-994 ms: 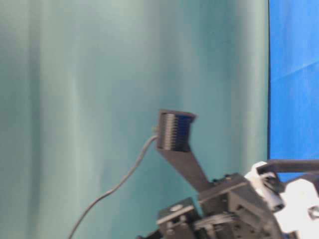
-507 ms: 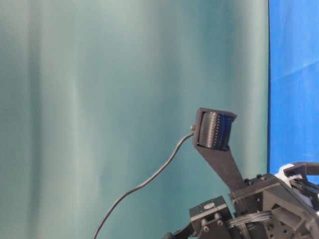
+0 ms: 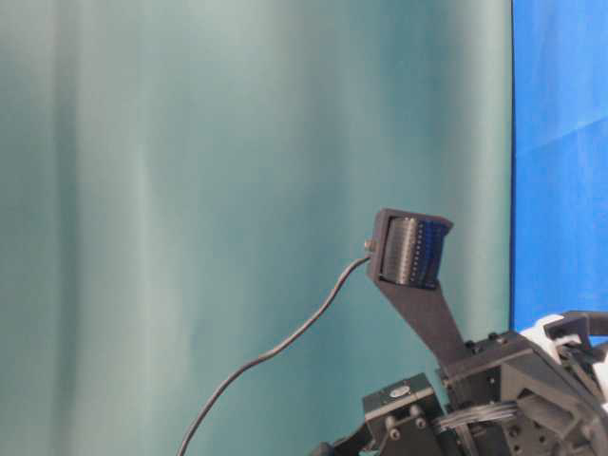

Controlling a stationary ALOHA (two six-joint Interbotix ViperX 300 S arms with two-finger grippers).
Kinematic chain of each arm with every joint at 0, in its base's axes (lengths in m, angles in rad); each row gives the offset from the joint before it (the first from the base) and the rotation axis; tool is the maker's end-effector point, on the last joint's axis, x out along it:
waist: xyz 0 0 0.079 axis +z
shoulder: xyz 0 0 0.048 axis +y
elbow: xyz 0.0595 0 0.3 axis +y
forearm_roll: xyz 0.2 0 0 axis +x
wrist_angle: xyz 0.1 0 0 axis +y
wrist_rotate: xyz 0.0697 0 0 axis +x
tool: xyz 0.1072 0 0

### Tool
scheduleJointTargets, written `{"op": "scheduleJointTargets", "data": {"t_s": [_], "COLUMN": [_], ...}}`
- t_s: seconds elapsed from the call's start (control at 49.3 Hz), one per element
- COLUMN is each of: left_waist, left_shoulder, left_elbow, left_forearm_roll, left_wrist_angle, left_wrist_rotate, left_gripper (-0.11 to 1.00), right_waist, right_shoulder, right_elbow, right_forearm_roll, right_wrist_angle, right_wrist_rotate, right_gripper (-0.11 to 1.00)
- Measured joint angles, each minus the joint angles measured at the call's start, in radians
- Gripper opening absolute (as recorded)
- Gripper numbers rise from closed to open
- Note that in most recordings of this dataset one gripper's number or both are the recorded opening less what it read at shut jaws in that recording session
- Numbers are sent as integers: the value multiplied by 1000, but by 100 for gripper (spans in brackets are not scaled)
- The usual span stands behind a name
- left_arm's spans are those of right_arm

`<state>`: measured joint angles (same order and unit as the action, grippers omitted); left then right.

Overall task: Handover the blue block to the right arm after grasping it with the left arm, then place it in the designated position.
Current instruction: 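Lift the blue cube with the left gripper and rotate the wrist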

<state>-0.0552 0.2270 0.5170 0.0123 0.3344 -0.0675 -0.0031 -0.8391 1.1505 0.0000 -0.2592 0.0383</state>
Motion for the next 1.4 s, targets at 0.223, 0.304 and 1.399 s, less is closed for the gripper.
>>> {"op": "scheduleJointTargets", "data": {"t_s": [0.223,0.304,1.399], "left_waist": [0,-2,-14], "left_shoulder": [0,0,-261], "left_elbow": [0,0,-169], "left_forearm_roll": [0,-2,0], "left_wrist_angle": [2,5,407], "left_wrist_rotate": [-3,-3,-6], "left_gripper": [48,48,48], "right_waist": [0,0,0], "right_shoulder": [6,9,14], "right_elbow": [0,-2,-2], "right_forearm_roll": [-2,-2,-2], "right_wrist_angle": [0,0,0], "right_wrist_rotate": [0,0,0], "right_gripper": [97,97,97]}}
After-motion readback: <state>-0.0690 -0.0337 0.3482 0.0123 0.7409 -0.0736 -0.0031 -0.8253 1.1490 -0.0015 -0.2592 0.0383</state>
